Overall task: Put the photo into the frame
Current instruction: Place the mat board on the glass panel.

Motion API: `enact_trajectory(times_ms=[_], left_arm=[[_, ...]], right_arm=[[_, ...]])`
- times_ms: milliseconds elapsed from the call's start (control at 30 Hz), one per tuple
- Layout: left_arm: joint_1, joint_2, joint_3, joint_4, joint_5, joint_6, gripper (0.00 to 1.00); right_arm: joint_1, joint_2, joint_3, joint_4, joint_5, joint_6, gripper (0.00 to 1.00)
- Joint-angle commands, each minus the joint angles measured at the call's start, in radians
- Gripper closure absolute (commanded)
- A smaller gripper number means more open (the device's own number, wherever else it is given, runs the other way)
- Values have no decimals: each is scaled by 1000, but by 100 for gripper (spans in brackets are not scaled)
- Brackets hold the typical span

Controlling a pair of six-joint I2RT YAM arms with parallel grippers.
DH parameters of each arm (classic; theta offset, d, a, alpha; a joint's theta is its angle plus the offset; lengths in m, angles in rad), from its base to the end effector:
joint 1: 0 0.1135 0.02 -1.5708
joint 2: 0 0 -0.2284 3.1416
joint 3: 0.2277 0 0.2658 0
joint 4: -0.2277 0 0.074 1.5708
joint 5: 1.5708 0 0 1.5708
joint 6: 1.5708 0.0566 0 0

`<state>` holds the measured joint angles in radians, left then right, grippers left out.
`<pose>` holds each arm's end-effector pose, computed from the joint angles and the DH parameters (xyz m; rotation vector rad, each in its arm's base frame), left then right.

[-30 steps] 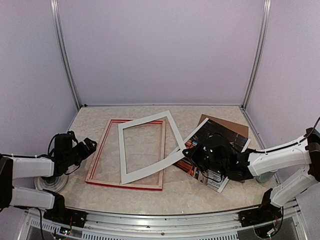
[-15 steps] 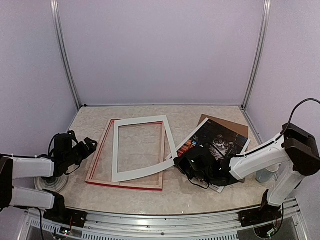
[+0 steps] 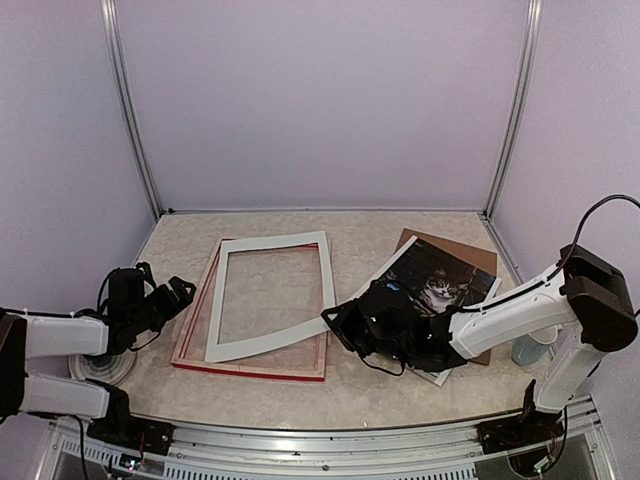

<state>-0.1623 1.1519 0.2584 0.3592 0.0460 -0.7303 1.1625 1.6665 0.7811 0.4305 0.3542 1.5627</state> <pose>0.2448 -0.0427 0.0915 -0.5777 2.0803 -0.5762 0.1635 0.3284 0.1225 0.6994 2.1734 1.3016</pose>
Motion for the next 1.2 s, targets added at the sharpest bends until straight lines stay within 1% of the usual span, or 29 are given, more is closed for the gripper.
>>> enact_trajectory(times_ms=[0, 100, 233, 400, 500, 700, 900, 1167], left_arm=[[9, -12, -10, 26, 7, 7, 1], [9, -15, -10, 27, 7, 7, 1], [9, -15, -11, 30, 9, 7, 1], [9, -10, -11, 35, 15, 7, 1], [9, -8, -11, 37, 17, 7, 1], [9, -9, -11, 36, 18, 8, 1], [9, -13, -10, 36, 17, 10, 1], [9, -3, -10, 43, 25, 9, 1]], right_arm=[[12, 7, 33, -21, -66, -20, 69], [12, -9, 39, -61, -83, -44, 66], [12, -11, 77, -130, -108, -114, 62], [14, 45, 195, -238, -184, -228, 58], [13, 98, 252, -260, -249, -271, 57], [14, 164, 310, -283, -326, -285, 56], [14, 170, 338, -333, -323, -305, 55], [14, 229, 404, -391, -353, -334, 53]])
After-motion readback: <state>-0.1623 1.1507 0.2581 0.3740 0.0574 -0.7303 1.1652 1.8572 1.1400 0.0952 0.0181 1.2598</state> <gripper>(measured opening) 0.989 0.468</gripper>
